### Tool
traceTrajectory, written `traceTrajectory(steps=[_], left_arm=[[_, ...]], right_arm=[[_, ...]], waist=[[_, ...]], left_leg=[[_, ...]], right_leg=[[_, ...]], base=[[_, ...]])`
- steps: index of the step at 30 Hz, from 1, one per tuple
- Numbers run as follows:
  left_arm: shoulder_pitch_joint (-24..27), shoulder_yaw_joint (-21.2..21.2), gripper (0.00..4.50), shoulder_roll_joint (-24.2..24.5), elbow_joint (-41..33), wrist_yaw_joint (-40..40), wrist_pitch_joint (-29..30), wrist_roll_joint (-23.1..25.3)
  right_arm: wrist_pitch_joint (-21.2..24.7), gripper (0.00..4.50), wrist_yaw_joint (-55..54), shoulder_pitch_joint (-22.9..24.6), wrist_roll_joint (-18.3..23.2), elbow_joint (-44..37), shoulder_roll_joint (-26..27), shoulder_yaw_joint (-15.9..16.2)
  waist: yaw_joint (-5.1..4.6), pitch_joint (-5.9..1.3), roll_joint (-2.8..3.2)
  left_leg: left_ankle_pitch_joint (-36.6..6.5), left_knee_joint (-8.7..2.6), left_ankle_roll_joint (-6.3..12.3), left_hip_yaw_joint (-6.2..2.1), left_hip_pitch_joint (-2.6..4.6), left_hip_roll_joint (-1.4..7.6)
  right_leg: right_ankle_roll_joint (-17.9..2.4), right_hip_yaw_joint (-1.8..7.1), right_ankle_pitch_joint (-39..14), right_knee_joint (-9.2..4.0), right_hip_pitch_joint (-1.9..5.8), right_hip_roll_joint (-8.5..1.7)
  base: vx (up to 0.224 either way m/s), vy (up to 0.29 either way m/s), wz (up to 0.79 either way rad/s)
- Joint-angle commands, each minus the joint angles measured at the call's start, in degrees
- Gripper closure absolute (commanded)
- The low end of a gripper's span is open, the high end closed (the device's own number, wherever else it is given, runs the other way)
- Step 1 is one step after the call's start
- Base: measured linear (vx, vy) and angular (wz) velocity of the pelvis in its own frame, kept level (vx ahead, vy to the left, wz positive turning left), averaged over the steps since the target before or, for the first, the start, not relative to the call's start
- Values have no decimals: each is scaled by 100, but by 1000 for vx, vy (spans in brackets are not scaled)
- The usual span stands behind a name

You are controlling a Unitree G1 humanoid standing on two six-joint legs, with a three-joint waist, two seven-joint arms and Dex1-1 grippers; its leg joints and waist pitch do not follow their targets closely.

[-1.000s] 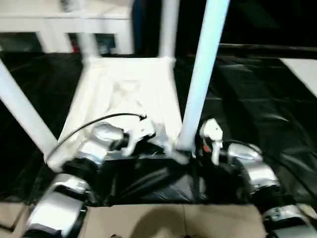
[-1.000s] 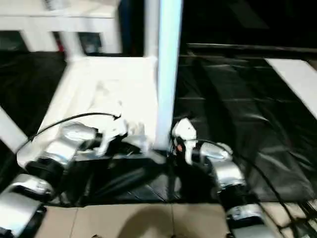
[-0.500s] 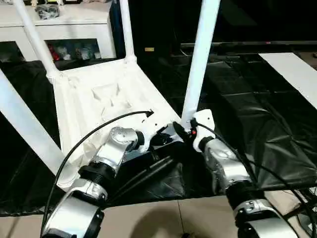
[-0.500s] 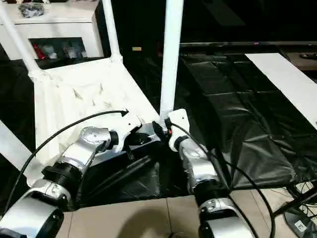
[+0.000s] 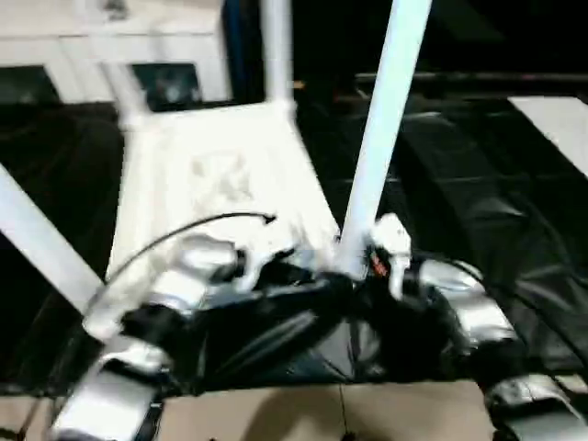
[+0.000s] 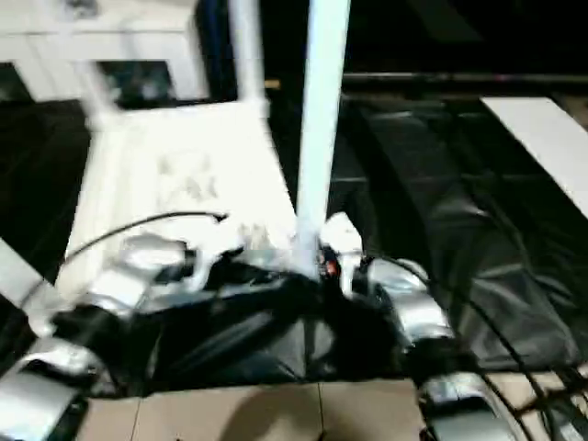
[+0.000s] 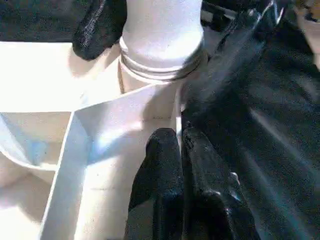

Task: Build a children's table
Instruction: Rotate leg to tighten

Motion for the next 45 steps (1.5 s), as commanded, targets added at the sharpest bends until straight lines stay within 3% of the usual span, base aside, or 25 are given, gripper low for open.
traceTrajectory(steps=[1, 4, 9, 11, 16, 18, 25, 30, 33, 34, 35, 37, 38, 39, 42, 43, 45], left_arm=[[-23, -198, 450, -16, -4, -425, -182, -98], [-161, -279, 450, 164, 223, -792, -370, -94], [-316, -321, 450, 238, 423, -1113, -459, -76], [-370, -335, 450, 248, 490, -1221, -512, -92], [-411, -331, 450, 240, 549, -1244, -522, -95], [-447, -333, 450, 229, 644, -1271, -578, -109], [-429, -136, 450, 25, 667, -490, -318, -112], [-106, -47, 450, -349, 187, 633, 173, 38], [79, -8, 450, -720, -108, 1264, 492, 96], [121, -8, 450, -804, -179, 1407, 559, 121], [153, 0, 450, -876, -237, 1526, 632, 126], [233, -15, 450, -1083, -393, 1856, 791, 148], [253, -29, 450, -1146, -433, 1986, 833, 165], [259, -31, 450, -1211, -443, 2102, 853, 173], [276, -113, 450, -1259, -468, 2168, 833, 214], [306, -141, 450, -1254, -527, 2156, 857, 239], [342, -148, 450, -1233, -595, 2151, 891, 264]], right_arm=[[-19, 79, 455, -32, 15, -126, -94, 172], [-81, 79, 1009, -119, -54, -58, -266, 369], [-74, 124, 1319, -248, -65, 13, -306, 495], [-46, 154, 1399, -277, -13, -5, -297, 514], [-15, 181, 1484, -276, 27, -19, -280, 520], [11, 186, 1548, -253, 47, -1, -269, 509], [169, 188, 857, 31, 133, -113, -48, 270], [315, 189, -1351, 272, -198, 18, 454, -206], [535, 189, -2673, 345, -353, 162, 847, -470], [641, 189, -2972, 336, -370, 221, 941, -531], [688, 189, -3192, 325, -389, 267, 1012, -574], [838, 189, -3871, 258, -421, 401, 1283, -707], [851, 189, -4095, 227, -477, 437, 1386, -705], [858, 189, -4283, 185, -513, 487, 1491, -705], [721, 189, -4611, 110, -629, 522, 1670, -644], [658, 154, -4692, 105, -719, 486, 1690, -595], [571, 133, -4763, 113, -838, 412, 1670, -545]], waist=[[26, -356, -59], [83, -344, -54], [163, -329, -63], [180, -337, -53], [183, -355, -64], [189, -354, -41], [197, -331, -28], [40, -279, -50], [-91, -269, -40], [-144, -264, -15], [-184, -269, -37], [-220, -267, -14], [-247, -260, 35], [-312, -255, 8], [-408, -268, 37], [-440, -269, 51], [-485, -267, 45]], left_leg=[[-1466, -331, 633, 122, 31, 2], [-1733, -344, 500, 127, 65, 1], [-1851, -360, 354, 123, 88, 12], [-1851, -360, 320, 120, 86, 9], [-1662, -347, 361, 122, 67, 1], [-1646, -344, 374, 125, 69, -3], [-1883, -362, 282, 126, 95, 5], [-2376, -409, 12, 53, 83, -41], [-2467, -419, -44, 23, 58, -61], [-2617, -402, -50, 5, 76, -84], [-2700, -376, 1, 4, 98, -105], [-2729, -382, 25, -2, 93, -103], [-2798, -391, 6, -17, 93, -108], [-2899, -392, 6, -20, 84, -115], [-3048, -404, 24, -45, 92, -119], [-3097, -420, 29, -55, 85, -112], [-3213, -427, 50, -60, 98, -109]], right_leg=[[-1425, 93, -1147, -275, 348, -53], [-1323, 100, -1521, -307, 314, -49], [-1246, 125, -1729, -311, 281, -63], [-1249, 127, -1677, -301, 290, -66], [-1316, 122, -1388, -268, 316, -60], [-1336, 119, -1353, -270, 317, -58], [-1296, 122, -1598, -305, 299, -59], [-791, 92, -2789, -429, 264, -76], [-607, 61, -3160, -470, 256, -70], [-475, 24, -3452, -522, 227, -64], [-407, 10, -3571, -574, 203, -59], [-387, 5, -3579, -582, 189, -53], [-376, -13, -3609, -588, 185, -49], [-344, -40, -3639, -613, 181, -33], [-316, -75, -3628, -638, 196, -31], [-338, -71, -3530, -644, 199, -33], [-410, -66, -3408, -642, 189, -24]], base=[[0, 0, 0], [0, 0, 0], [0, 0, 0], [0, 0, 0], [0, 0, 0], [0, 0, 0], [0, 0, 0], [0, 0, 0], [0, 0, 0], [0, 0, 0], [0, 0, 0], [0, 0, 0], [0, 0, 0], [0, 0, 0], [0, 0, 0], [0, 0, 0], [0, 0, 0]])
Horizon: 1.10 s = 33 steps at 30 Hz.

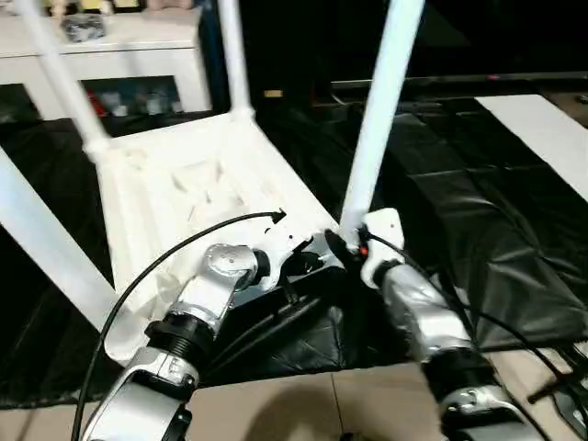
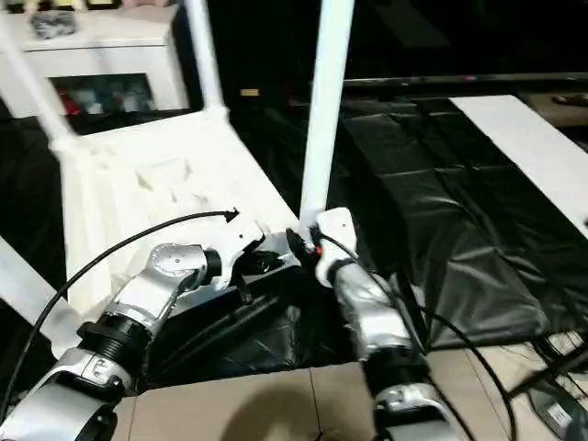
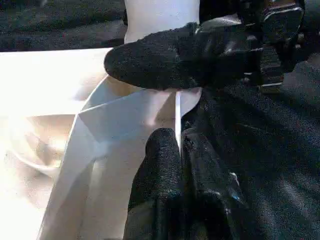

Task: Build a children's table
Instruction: Rotate leg to tighten

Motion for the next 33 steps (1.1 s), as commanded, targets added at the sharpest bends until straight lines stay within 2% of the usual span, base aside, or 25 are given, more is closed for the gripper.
traceTrajectory(steps=[1, 2, 4, 6, 7, 8, 9, 11, 13, 14, 15, 18, 19, 20, 21, 22, 23, 25, 27, 32, 33], left_arm=[[126, -320, 450, -291, -234, -337, -85, -200], [132, -321, 450, -269, -246, -366, -92, -204], [141, -306, 450, -127, -293, -527, -145, -268], [113, -263, 450, 19, -242, -679, -251, -322], [95, -244, 450, 105, -202, -815, -348, -356], [84, -236, 450, 153, -177, -895, -404, -374], [37, -198, 450, 302, -77, -1125, -541, -416], [11, -176, 450, 370, -28, -1262, -599, -453], [-41, -158, 450, 527, 54, -1587, -723, -514], [-56, -160, 450, 584, 77, -1701, -780, -528], [-86, -158, 450, 671, 112, -1889, -831, -560], [-201, -196, 450, 935, 235, -2379, -948, -597], [-257, -208, 450, 1004, 311, -2502, -1004, -613], [-257, -208, 450, 1004, 311, -2502, -1004, -613], [-340, -235, 450, 1081, 437, -2651, -1083, -626], [-340, -235, 450, 1081, 437, -2651, -1083, -626], [-425, -260, 450, 1141, 587, -2810, -1171, -627], [-491, -268, 450, 1177, 703, -2961, -1223, -639], [-574, -276, 450, 1208, 857, -3120, -1310, -640], [-712, -316, 450, 1235, 1110, -3309, -1455, -615], [-740, -331, 450, 1234, 1153, -3323, -1491, -609]], right_arm=[[108, 119, -65, 57, -219, 175, -5, 197], [91, 117, -28, 62, -231, 154, -42, 210], [-25, 98, 338, 61, -170, 65, -267, 236], [-98, 85, 845, 49, -22, -3, -485, 228], [-160, 85, 1109, 32, -3, -4, -629, 261], [-198, 85, 1245, 17, -12, 9, -715, 290], [-249, 85, 1965, 39, 197, -95, -903, 327], [-282, 85, 2353, 67, 306, -192, -998, 367], [-271, 85, 3165, 151, 516, -448, -1227, 508], [-264, 85, 3426, 182, 578, -538, -1311, 566], [-222, 85, 3838, 218, 689, -662, -1444, 646], [-164, 85, 4821, 204, 883, -800, -1803, 870], [-187, 85, 5089, 168, 912, -781, -1883, 919], [-187, 85, 5089, 168, 912, -781, -1883, 919], [-223, 111, 5386, 96, 923, -720, -1957, 985], [-223, 111, 5386, 96, 923, -720, -1957, 985], [-277, 120, 5631, 12, 895, -639, -2004, 1051], [-316, 122, 5774, -70, 867, -568, -2006, 1087], [-309, 148, 5917, -141, 877, -541, -1997, 1118], [-342, 166, 6070, -255, 897, -441, -1973, 1202], [-361, 194, 6103, -265, 889, -422, -1971, 1227]], waist=[[-57, -246, -17], [-62, -246, -22], [-29, -265, -17], [-8, -279, -21], [-13, -296, -32], [6, -316, -22], [11, -342, -37], [51, -338, -64], [82, -337, -82], [136, -323, -79], [148, -341, -92], [250, -357, -78], [269, -356, -93], [326, -341, -69], [365, -335, -79], [365, -335, -79], [405, -327, -91], [444, -328, -94], [488, -322, -92], [535, -333, -107], [542, -336, -107]], left_leg=[[-3209, -453, 80, -21, 47, -63], [-3206, -456, 93, -23, 39, -61], [-3102, -456, 171, -4, 65, -41], [-2986, -462, 238, 11, 28, -34], [-2791, -475, 283, 4, -35, -26], [-2598, -459, 347, 29, -26, -21], [-2357, -436, 427, 52, -31, -21], [-2122, -398, 590, 99, -15, -29], [-2047, -382, 679, 114, -8, -25], [-1913, -372, 731, 124, -15, -12], [-1827, -365, 748, 119, -28, -14], [-1405, -355, 808, 116, -44, 8], [-1405, -352, 817, 121, -41, 7], [-1422, -354, 784, 139, -23, 29], [-1485, -359, 717, 150, -15, 31], [-1485, -359, 717, 150, -15, 31], [-1566, -363, 625, 163, 8, 38], [-1608, -367, 544, 167, 14, 43], [-1652, -368, 498, 170, 22, 43], [-1514, -357, 470, 173, 16, 37], [-1503, -355, 473, 171, 15, 39]], right_leg=[[-517, -30, -3315, -539, 159, -29], [-529, -25, -3295, -536, 162, -32], [-702, 27, -2959, -516, 145, -43], [-861, 52, -2577, -462, 193, -42], [-948, 62, -2256, -408, 257, -44], [-1077, 83, -1903, -384, 257, -43], [-1229, 93, -1515, -346, 286, -45], [-1361, 107, -1338, -335, 284, -59], [-1382, 113, -1387, -331, 283, -61], [-1387, 130, -1416, -313, 272, -68], [-1388, 121, -1363, -292, 305, -64], [-1492, 115, -914, -209, 338, -59], [-1501, 108, -936, -211, 342, -53], [-1512, 111, -996, -210, 325, -49], [-1494, 108, -1123, -215, 319, -46], [-1494, 108, -1123, -215, 319, -46], [-1488, 113, -1232, -216, 294, -43], [-1455, 119, -1345, -211, 297, -48], [-1414, 126, -1437, -214, 288, -55], [-1457, 133, -1215, -181, 299, -53], [-1463, 133, -1203, -178, 302, -59]], base=[[0, 0, 0], [0, 0, 0], [0, 0, 0], [0, 0, 0], [0, 0, 0], [0, 0, 0], [0, 0, 0], [0, 0, 0], [0, 0, 0], [0, 0, 0], [0, 0, 0], [0, 0, 0], [0, 0, 0], [0, 0, 0], [0, 0, 0], [0, 0, 0], [0, 0, 0], [0, 0, 0], [0, 0, 0], [0, 0, 0], [0, 0, 0]])
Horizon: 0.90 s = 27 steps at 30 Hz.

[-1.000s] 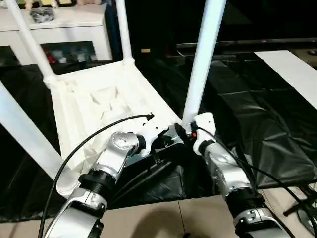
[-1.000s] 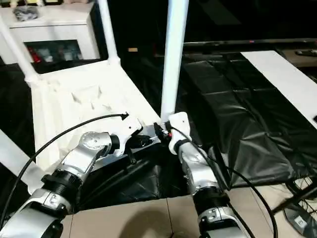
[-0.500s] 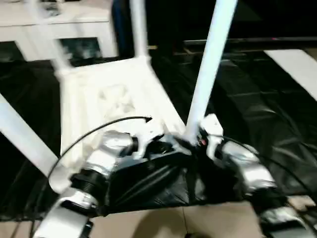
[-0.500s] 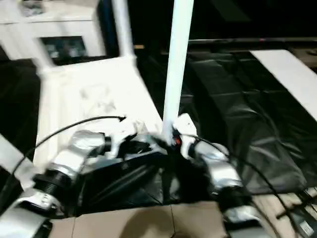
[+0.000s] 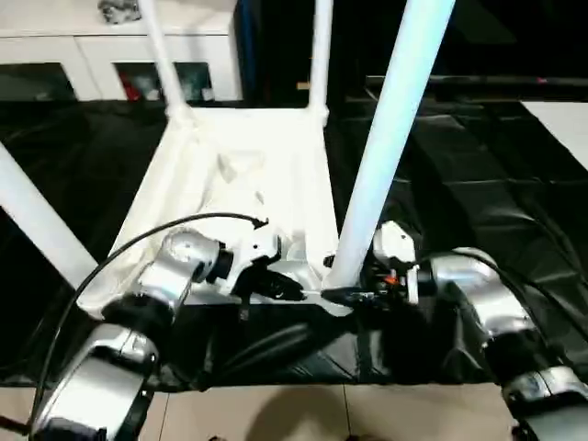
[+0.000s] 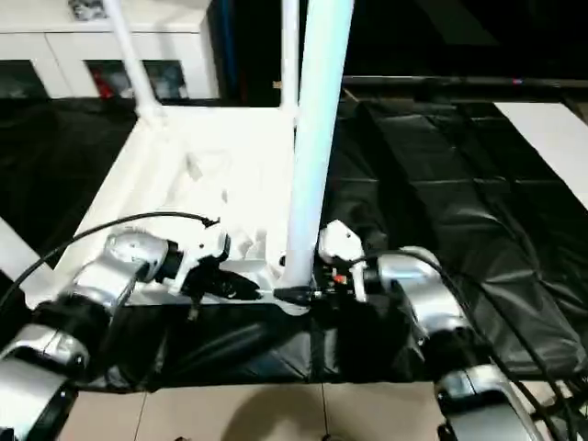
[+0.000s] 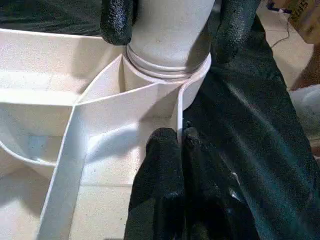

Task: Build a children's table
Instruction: Rotate leg to tighten

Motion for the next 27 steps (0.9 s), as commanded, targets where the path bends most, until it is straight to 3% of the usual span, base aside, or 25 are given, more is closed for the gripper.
traceTrajectory(steps=[1, 9, 10, 12, 22, 27], left_arm=[[-167, -37, 450, 40, 68, -15, -84, 16], [-322, -53, 450, -20, 392, -118, -254, 36], [-333, -51, 450, -17, 416, -131, -269, 40], [-347, -48, 450, -14, 452, -142, -282, 44], [-372, -32, 450, -21, 570, -186, -335, 20], [-371, 71, 450, -93, 554, 216, -216, 19]], right_arm=[[-43, 201, 226, -22, -8, 58, 24, 225], [-124, 251, 421, 27, -62, 141, 37, 275], [-122, 251, 430, 29, -63, 145, 43, 275], [-109, 255, 436, 39, -63, 144, 60, 282], [-78, 255, 440, 65, -37, 192, 153, 305], [72, 255, 0, 153, 19, 181, 314, 143]], waist=[[13, -374, -68], [98, -371, -74], [110, -372, 14], [93, -379, -32], [98, -373, -36], [102, -365, -36]], left_leg=[[-1485, -345, 466, 114, 42, -13], [-1470, -345, 430, 115, 52, -11], [-1484, -348, 411, 105, 62, -12], [-1510, -345, 405, 112, 60, -16], [-1600, -352, 373, 107, 64, -14], [-1607, -357, 366, 110, 69, -10]], right_leg=[[-1397, 99, -1238, -272, 321, -55], [-1368, 104, -1311, -269, 321, -59], [-1382, 103, -1294, -263, 320, -62], [-1403, 99, -1208, -268, 324, -44], [-1401, 98, -1315, -272, 325, -47], [-1421, 102, -1300, -266, 320, -47]], base=[[0, 0, 0], [0, 0, 0], [0, 0, 0], [0, 0, 0], [0, 0, 0], [0, 0, 0]])
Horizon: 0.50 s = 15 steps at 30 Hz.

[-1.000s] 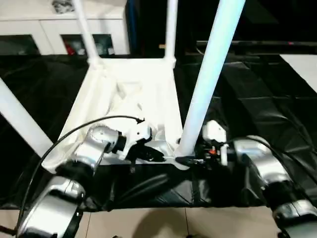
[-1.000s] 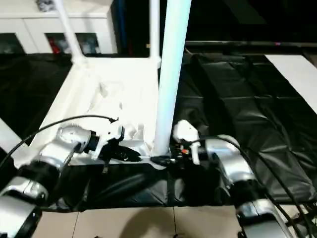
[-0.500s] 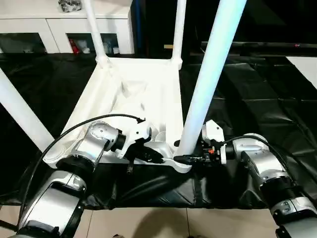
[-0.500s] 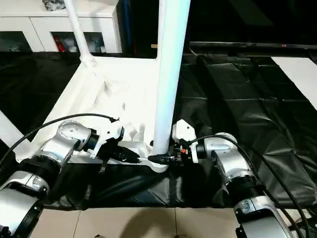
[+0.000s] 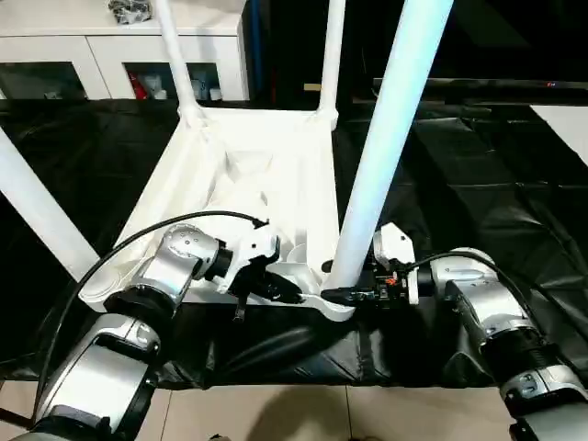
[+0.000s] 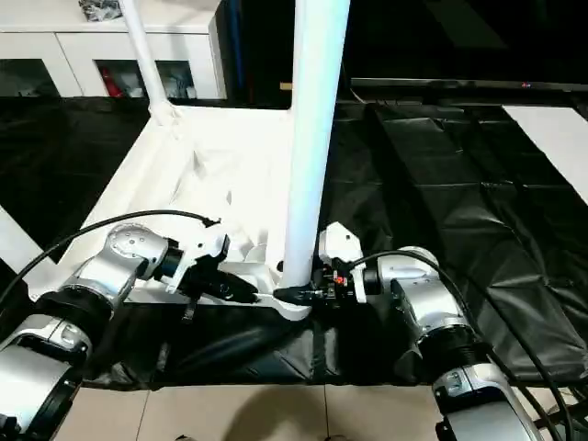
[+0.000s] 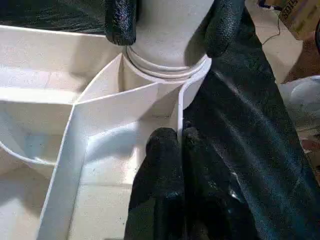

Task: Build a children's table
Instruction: Rotate leg to tighten

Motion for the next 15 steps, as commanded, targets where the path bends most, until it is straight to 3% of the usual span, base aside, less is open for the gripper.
traceTrajectory(steps=[1, 5, 7, 11, 15], left_arm=[[-118, 156, 450, -125, -47, 688, 138, 27], [24, 237, 450, -385, -357, 1402, 454, 60], [216, 251, 450, -638, -725, 1757, 787, 47], [423, 264, 450, -1050, -1133, 2341, 1209, 72], [488, 128, 450, -1536, -1229, 2888, 1405, 192]], right_arm=[[207, 255, -422, 167, -1, 61, 251, 64], [223, 255, -1726, 265, -181, 253, 557, -235], [250, 255, -2531, 327, -251, 380, 804, -421], [429, 255, -3584, 302, -222, 527, 1249, -723], [453, 255, -4721, 29, -353, 821, 1823, -842]], waist=[[-15, -344, -56], [-71, -314, -56], [-129, -282, -63], [-333, -290, -65], [-437, -278, -60]], left_leg=[[-1682, -376, 325, 110, 42, -13], [-2125, -405, 90, 69, 80, -40], [-2200, -434, 33, 45, 41, -46], [-2533, -409, 40, 5, 31, -94], [-2628, -384, 32, -2, 50, -118]], right_leg=[[-1381, 103, -1457, -324, 308, -50], [-1004, 92, -2481, -424, 254, -69], [-879, 74, -2703, -452, 261, -69], [-601, 13, -3272, -551, 231, -51], [-473, -22, -3557, -611, 175, -40]], base=[[0, 0, 0], [0, 0, 0], [0, 0, 0], [0, 0, 0], [0, 0, 0]])
